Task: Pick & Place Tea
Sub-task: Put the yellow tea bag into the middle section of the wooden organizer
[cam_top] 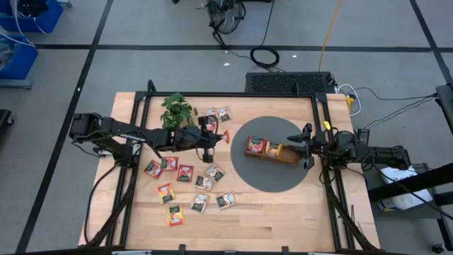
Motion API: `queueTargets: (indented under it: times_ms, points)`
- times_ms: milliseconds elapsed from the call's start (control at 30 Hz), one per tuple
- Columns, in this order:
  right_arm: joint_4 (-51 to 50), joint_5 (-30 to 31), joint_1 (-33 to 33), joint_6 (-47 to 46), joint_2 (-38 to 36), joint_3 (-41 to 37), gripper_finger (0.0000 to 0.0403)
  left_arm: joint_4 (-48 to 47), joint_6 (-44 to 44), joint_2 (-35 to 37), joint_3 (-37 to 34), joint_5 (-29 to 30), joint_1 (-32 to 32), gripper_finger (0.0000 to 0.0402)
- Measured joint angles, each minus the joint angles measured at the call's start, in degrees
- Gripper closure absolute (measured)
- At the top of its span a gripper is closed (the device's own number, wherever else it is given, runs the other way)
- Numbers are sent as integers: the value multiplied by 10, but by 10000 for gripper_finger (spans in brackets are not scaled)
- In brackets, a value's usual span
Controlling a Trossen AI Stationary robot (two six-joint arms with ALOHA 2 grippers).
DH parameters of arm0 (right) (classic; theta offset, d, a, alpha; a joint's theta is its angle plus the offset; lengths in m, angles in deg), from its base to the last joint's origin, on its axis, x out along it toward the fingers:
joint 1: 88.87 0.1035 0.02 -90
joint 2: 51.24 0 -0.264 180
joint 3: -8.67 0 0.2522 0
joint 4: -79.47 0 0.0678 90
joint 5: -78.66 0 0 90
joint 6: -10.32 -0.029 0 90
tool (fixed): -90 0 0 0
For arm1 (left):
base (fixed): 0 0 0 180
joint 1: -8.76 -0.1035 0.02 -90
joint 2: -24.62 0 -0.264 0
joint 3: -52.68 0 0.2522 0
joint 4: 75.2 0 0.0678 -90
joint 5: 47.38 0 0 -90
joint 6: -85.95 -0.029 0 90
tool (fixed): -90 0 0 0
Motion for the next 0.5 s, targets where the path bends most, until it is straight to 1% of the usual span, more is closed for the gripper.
queueTargets:
  times_ms: [133,200,267,333,400,433,500]
  points:
    - [11,0,0,7,0,0,252,32,-37,-7,10,-6,-12,399]
    - [18,1,0,14,0,0,252,15,-56,-10,31,-8,-15,399]
    - [22,13,0,19,3,0,252,5,-77,-32,70,-8,-17,399]
    - [24,46,0,21,9,0,252,-42,-101,-53,102,5,-18,399]
    - [23,86,0,21,23,0,252,-71,-133,-89,144,20,-20,399]
    - [27,95,0,20,33,-3,252,-88,-147,-104,161,30,-21,399]
    - [69,97,0,20,58,-15,252,-118,-169,-136,191,59,-21,399]
